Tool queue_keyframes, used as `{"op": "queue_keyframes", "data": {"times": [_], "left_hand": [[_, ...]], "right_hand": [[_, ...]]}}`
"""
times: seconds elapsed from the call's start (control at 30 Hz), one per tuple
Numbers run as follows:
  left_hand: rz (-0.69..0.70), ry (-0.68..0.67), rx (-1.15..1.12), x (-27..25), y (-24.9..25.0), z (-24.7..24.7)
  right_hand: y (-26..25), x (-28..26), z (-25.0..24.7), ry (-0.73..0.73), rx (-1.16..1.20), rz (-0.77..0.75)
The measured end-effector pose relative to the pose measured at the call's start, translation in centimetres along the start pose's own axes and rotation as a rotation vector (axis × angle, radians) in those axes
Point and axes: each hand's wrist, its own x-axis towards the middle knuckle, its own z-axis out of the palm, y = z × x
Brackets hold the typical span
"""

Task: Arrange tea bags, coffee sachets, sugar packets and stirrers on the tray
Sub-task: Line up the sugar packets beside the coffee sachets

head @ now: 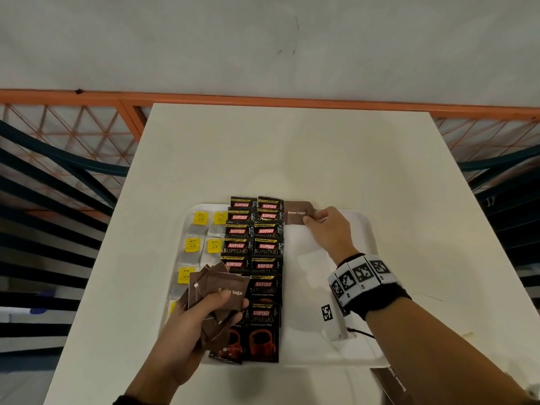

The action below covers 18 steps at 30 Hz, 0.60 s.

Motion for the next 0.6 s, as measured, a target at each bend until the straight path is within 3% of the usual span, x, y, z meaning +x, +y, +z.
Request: {"op": "queue_keyframes", "data": {"times": [0.1, 0.17, 0.33, 0.4, 0.6], "left_hand": [[0.000, -0.047, -0.019, 0.5, -0.2, 0.1], [-0.010, -0.072, -0.052, 0.7, -0.3, 0.2], [-0.034, -0.076, -0.103, 0.7, -0.5, 0.6], [-0.046, -0.075, -0.112, 0.6, -0.6, 0.8], [-0.078, -0.062, -0.133, 0.2, -0.9, 0.6]], "right_hand": [[-0.8, -1.4, -0.1, 0.031, -0.035, -0.076], [-1.8, -3.4, -0.3, -0.054, -0.013, -0.177], [-3.7, -9.2, -0.5, -0.675, 0.125, -0.343], [-3.5, -10.4, -0.1, -0.801, 0.140, -0.346], [-2.5, -11.1, 0.2, -0.773, 0.192, -0.300]]}}
